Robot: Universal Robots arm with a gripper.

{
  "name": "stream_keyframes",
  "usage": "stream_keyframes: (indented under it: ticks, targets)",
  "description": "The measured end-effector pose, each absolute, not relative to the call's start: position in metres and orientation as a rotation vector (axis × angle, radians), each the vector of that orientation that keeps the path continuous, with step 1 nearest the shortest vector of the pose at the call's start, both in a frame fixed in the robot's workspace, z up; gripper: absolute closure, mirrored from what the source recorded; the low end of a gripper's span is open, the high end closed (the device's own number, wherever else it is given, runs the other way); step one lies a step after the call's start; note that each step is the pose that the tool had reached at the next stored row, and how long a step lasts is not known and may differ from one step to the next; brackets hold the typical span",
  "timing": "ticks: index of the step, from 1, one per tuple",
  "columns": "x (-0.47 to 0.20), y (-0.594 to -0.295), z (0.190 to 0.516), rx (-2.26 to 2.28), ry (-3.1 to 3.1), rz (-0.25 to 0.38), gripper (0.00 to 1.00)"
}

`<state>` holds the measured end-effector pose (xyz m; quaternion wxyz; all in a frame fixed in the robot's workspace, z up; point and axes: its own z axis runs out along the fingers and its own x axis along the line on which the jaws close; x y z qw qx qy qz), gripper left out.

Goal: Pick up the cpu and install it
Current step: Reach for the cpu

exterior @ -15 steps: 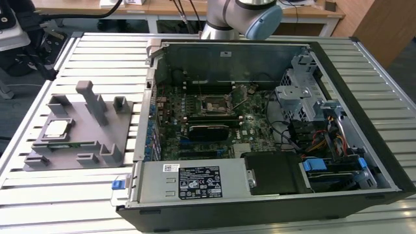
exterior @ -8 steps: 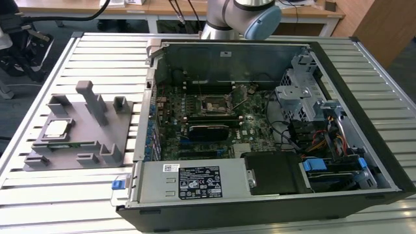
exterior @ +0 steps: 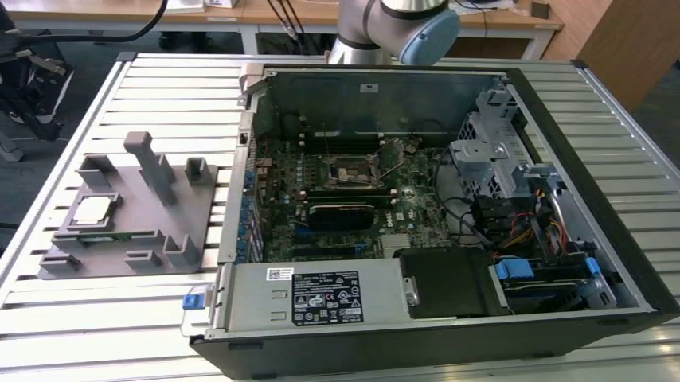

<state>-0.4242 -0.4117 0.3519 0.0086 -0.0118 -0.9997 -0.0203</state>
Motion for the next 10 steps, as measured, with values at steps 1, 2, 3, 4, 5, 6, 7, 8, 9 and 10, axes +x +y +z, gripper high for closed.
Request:
stream_keyframes:
  ticks: [1, 2, 3, 4, 5, 6, 7, 8, 9, 10]
  targets:
    - [-0.425, -0.412, 0.352, -0.036, -3.123, -0.063, 0.89]
    - [-0.426, -0.412, 0.351, -0.034, -3.123, -0.063, 0.89]
    - [-0.428, -0.412, 0.351, -0.034, -3.123, -0.063, 0.89]
    - [-0.429, -0.412, 0.351, -0.034, -3.123, -0.063, 0.89]
    - [-0.430, -0.412, 0.351, -0.033, -3.123, -0.063, 0.89]
    - [-0.432, -0.412, 0.351, -0.032, -3.123, -0.063, 0.89]
    - [-0.433, -0.412, 0.351, -0.032, -3.123, -0.063, 0.89]
    - [-0.435, -0.412, 0.350, -0.031, -3.123, -0.063, 0.89]
    - [-0.436, -0.412, 0.350, -0.030, -3.123, -0.063, 0.89]
    - [-0.437, -0.412, 0.350, -0.029, -3.123, -0.063, 0.89]
